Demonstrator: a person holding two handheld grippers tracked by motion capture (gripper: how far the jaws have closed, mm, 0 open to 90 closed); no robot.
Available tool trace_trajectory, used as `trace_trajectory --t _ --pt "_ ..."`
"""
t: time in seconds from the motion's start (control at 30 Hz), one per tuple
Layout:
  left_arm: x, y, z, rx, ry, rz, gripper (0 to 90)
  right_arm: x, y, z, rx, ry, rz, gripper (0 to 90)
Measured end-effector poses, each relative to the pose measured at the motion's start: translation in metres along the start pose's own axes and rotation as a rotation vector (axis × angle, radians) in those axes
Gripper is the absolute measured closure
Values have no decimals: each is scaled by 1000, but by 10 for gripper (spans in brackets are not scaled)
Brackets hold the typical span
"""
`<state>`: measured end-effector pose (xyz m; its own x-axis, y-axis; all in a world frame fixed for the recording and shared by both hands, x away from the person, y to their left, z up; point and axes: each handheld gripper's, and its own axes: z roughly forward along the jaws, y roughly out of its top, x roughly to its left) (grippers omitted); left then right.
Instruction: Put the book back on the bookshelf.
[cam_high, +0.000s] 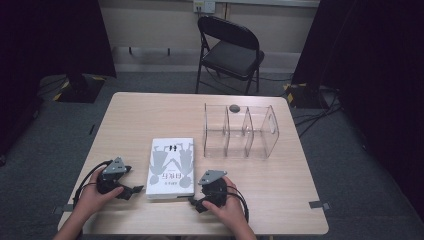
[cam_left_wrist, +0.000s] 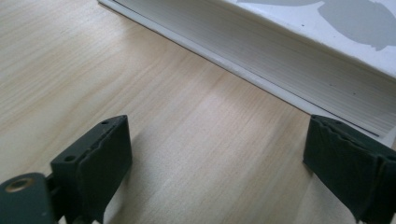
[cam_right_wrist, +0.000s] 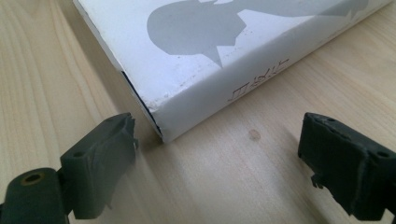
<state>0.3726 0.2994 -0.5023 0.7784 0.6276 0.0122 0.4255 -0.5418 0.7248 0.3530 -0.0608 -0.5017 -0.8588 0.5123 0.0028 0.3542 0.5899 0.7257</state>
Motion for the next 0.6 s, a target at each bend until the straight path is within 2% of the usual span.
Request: trace_trajectory --t 0.1,0.13,0.23,0.27,0.33,0.43,0.5,0.6 --pt "-1 0 1 0 -16 -7 53 -1 1 1 -1 -3 1 97" --pt "-3 -1 1 -3 -24 -22 44 -1 1 1 -3 -1 -2 96" --pt "-5 0 0 25 -47 6 19 -2 2 3 -2 2 -1 96" --pt "-6 -1 -1 19 -43 8 19 -3 3 3 -3 0 -2 96" --pt "-9 -3 -3 23 -65 31 18 -4 4 5 0 2 0 96" --pt "-16 -4 -6 25 -83 44 21 -6 7 7 2 6 1 96" --pt "-21 -3 -7 29 -99 60 38 -7 8 9 -2 7 -8 96" --pt "-27 0 -7 25 -123 81 135 -7 8 9 -1 6 -11 97"
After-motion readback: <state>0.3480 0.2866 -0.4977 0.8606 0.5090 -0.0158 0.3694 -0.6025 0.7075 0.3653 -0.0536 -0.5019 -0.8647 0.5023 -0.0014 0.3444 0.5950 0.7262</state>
